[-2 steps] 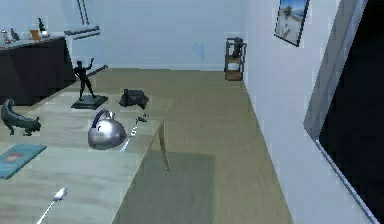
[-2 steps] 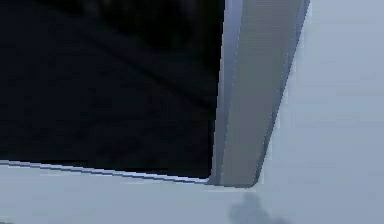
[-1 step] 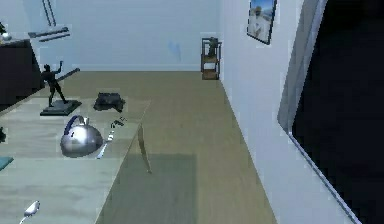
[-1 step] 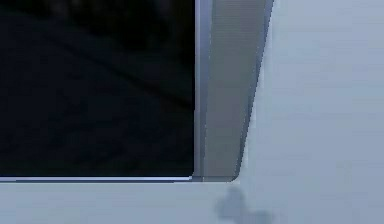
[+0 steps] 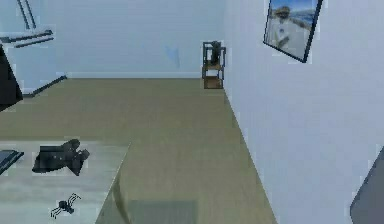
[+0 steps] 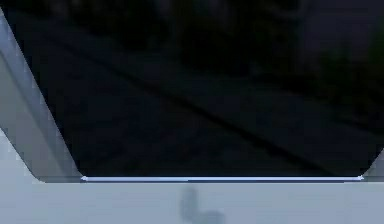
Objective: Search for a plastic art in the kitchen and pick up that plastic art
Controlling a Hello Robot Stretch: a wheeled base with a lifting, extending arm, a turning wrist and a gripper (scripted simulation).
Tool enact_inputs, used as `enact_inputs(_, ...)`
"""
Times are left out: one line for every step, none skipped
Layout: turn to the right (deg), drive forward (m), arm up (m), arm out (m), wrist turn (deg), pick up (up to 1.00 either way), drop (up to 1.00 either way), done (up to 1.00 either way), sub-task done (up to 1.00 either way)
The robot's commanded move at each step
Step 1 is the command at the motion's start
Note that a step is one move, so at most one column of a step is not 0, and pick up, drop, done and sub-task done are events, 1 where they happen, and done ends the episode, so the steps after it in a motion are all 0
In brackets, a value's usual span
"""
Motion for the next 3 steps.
enact_inputs(-45.0, 0.00, 0.00, 0.00, 0.0, 0.00, 0.00, 0.00, 0.00)
enact_inputs(-45.0, 0.00, 0.00, 0.00, 0.0, 0.00, 0.00, 0.00, 0.00)
enact_inputs(-45.0, 0.00, 0.00, 0.00, 0.0, 0.00, 0.00, 0.00, 0.00)
